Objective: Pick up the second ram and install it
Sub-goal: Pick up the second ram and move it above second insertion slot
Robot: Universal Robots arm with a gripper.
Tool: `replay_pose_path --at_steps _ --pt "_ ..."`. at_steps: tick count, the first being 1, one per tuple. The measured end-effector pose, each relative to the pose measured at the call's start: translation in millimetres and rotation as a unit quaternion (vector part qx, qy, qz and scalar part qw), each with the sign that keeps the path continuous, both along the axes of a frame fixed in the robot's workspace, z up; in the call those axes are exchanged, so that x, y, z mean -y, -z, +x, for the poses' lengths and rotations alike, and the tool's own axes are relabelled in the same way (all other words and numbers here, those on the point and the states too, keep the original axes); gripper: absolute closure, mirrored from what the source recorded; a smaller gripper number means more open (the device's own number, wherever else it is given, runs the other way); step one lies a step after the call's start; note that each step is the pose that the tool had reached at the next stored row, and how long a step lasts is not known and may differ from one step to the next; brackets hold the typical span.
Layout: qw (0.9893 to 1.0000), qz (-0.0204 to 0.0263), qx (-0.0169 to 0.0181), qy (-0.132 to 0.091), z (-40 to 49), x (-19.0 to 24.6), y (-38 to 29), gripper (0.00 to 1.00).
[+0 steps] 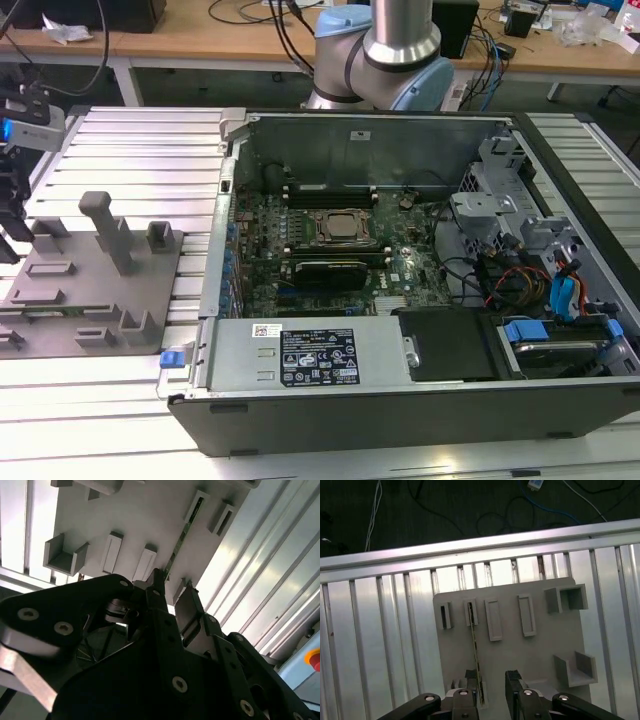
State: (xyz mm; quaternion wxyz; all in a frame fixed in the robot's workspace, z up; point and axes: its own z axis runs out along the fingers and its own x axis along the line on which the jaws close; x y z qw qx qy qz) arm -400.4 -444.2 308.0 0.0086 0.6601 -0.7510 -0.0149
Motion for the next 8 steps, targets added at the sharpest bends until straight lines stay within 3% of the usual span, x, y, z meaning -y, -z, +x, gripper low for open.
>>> replay_pose_path --at_steps 8 --pt "1.0 0.0 0.0 -0.001 0.0 0.0 8.1 0.64"
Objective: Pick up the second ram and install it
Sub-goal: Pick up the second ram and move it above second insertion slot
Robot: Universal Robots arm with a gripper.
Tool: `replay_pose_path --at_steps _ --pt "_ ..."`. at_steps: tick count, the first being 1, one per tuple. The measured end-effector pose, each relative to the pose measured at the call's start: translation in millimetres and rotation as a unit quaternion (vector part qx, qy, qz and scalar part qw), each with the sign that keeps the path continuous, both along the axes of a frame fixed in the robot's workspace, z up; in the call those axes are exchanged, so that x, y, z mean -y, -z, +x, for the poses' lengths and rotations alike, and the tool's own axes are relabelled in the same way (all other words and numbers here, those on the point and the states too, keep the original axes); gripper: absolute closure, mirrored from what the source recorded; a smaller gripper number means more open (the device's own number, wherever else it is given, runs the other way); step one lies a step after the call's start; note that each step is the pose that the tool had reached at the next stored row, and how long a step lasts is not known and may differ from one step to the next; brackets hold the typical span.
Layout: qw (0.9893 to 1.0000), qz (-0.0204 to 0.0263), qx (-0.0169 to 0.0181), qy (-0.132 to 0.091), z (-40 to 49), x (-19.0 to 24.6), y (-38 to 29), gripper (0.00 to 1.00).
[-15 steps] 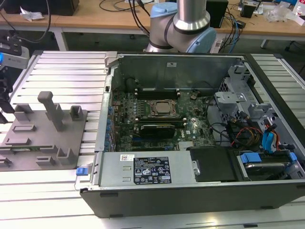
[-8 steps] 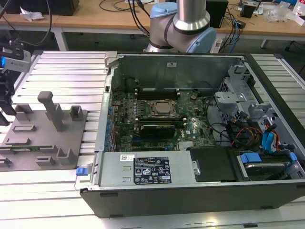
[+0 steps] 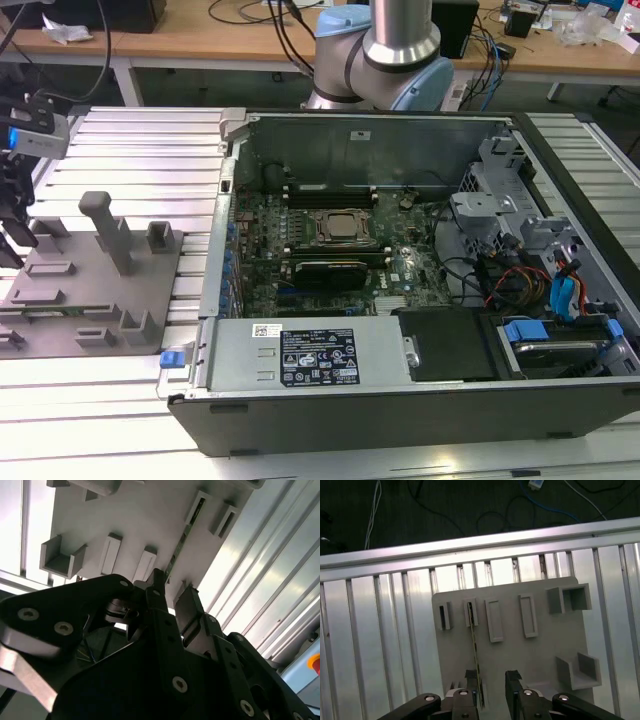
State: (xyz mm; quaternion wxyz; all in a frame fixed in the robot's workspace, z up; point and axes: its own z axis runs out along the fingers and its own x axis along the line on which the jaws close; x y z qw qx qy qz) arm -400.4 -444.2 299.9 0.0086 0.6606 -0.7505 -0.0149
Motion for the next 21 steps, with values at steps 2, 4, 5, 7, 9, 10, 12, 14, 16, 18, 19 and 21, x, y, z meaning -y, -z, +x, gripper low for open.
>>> replay_pose_path --at_steps 2,4,5,7,9,10,12,14,16,18,19,21 --pt "1.0 0.0 0.0 0.0 0.0 0.0 2.4 0.64" --pt "1.0 0.0 0.0 0.0 0.0 0.0 3.7 0.64" --pt "1.0 0.0 0.0 0.0 0.0 0.0 4.6 0.64" --pt "1.0 0.0 0.0 0.0 0.0 0.0 6.3 0.64" --pt "1.0 0.0 0.0 -0.001 0.0 0.0 9.4 0.64" --pt "1.0 0.0 0.0 -0.001 0.0 0.0 11.4 0.64" --pt "1.0 0.0 0.0 -0.001 0.0 0.0 12.8 0.64" --pt "1.0 0.0 0.0 -0.001 0.0 0.0 14.9 0.64" --pt "1.0 0.0 0.0 -0.001 0.0 0.0 16.2 0.64" --pt "1.0 0.0 0.0 -0.001 0.0 0.0 19.0 0.64" --pt "1.0 0.0 0.0 -0.001 0.0 0.0 19.7 0.64" --pt "1.0 0.0 0.0 -0.002 0.0 0.0 21.5 0.64"
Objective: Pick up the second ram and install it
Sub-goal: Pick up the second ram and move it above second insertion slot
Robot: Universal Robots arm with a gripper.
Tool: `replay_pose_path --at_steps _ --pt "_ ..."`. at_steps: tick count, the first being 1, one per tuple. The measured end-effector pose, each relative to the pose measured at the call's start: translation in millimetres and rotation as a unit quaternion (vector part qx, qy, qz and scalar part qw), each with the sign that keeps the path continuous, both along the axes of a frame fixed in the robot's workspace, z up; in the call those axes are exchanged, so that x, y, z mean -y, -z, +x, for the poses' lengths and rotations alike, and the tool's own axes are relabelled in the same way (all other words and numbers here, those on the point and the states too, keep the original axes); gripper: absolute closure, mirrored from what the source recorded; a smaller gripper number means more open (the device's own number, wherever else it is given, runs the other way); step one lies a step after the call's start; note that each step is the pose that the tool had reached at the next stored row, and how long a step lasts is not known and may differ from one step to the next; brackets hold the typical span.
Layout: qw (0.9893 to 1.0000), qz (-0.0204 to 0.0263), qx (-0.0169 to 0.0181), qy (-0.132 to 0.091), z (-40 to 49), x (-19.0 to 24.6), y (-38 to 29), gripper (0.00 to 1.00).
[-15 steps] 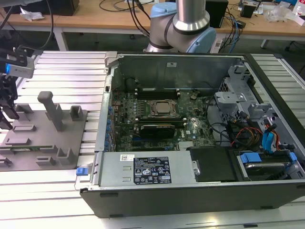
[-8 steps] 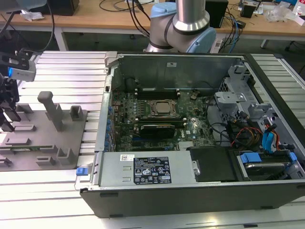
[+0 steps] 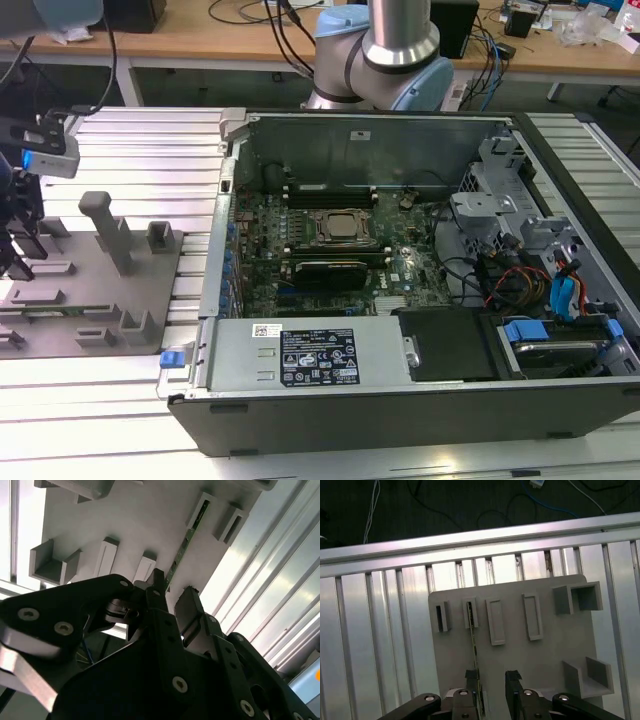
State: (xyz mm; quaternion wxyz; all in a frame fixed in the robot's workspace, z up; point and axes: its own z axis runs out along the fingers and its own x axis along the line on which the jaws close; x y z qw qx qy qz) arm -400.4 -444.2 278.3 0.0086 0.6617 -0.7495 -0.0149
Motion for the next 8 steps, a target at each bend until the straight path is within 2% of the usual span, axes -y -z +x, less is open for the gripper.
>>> replay_pose_path --at_steps 5,7,8 --pt "1.0 0.0 0.0 0.0 0.0 0.0 5.3 0.64" --pt "1.0 0.0 0.0 -0.001 0.0 0.0 18.2 0.64" --pt "1.0 0.0 0.0 -0.001 0.0 0.0 21.0 0.64"
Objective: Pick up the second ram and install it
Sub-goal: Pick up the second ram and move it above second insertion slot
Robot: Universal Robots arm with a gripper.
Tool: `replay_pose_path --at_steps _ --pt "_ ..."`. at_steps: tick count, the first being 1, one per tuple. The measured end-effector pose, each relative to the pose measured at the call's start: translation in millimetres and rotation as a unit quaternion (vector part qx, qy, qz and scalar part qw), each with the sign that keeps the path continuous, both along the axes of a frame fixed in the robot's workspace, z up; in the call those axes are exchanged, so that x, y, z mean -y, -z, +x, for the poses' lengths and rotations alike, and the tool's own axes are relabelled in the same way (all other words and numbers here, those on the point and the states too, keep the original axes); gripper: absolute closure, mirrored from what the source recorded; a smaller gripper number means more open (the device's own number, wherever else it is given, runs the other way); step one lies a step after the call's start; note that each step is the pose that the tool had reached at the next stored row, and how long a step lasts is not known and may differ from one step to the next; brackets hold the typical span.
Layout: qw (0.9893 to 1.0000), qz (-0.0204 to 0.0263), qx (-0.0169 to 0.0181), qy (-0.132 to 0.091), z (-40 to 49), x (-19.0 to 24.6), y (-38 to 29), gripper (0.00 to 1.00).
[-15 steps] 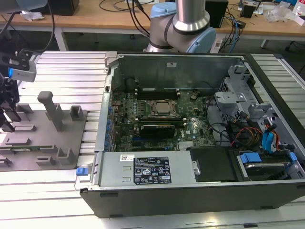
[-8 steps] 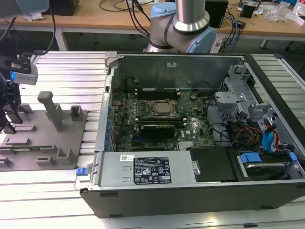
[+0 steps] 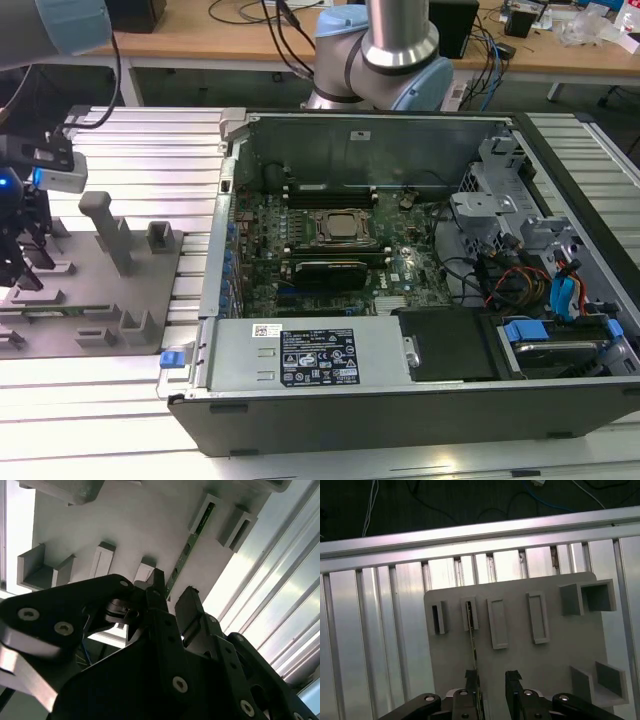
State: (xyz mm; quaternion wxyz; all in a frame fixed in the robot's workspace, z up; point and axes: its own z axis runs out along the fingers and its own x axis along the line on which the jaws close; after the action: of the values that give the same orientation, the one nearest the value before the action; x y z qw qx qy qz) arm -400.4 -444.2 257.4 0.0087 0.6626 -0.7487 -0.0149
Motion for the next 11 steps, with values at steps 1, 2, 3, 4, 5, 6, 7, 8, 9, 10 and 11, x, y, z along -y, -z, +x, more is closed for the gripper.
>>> replay_pose_path --at_steps 1,2,3,4,5,6,7,8,9,10,11 --pt "1.0 0.0 0.0 0.0 0.0 0.0 1.0 0.64" --pt "1.0 0.0001 0.0 0.0 0.0 0.0 2.7 0.64" --pt "1.0 0.0 0.0 0.0 0.0 0.0 4.2 0.64" --pt "1.0 0.0001 0.0001 0.0 0.0 0.0 5.0 0.64" --pt "1.0 0.0 0.0 0.0 0.0 0.0 5.8 0.64" --pt "1.0 0.0 0.0 0.0 0.0 0.0 7.5 0.64" --pt "1.0 0.0001 0.0 0.0 0.0 0.0 8.9 0.64" --pt "1.0 0.0 0.0 -0.001 -0.1 0.1 9.7 0.64" --pt "1.0 0.0 0.0 -0.002 -0.2 0.3 10.4 0.64" --pt "1.0 0.0 0.0 -0.005 0.0 1.4 11.7 0.64" --pt "1.0 0.0 0.0 -0.007 0.0 3.8 13.0 0.64"
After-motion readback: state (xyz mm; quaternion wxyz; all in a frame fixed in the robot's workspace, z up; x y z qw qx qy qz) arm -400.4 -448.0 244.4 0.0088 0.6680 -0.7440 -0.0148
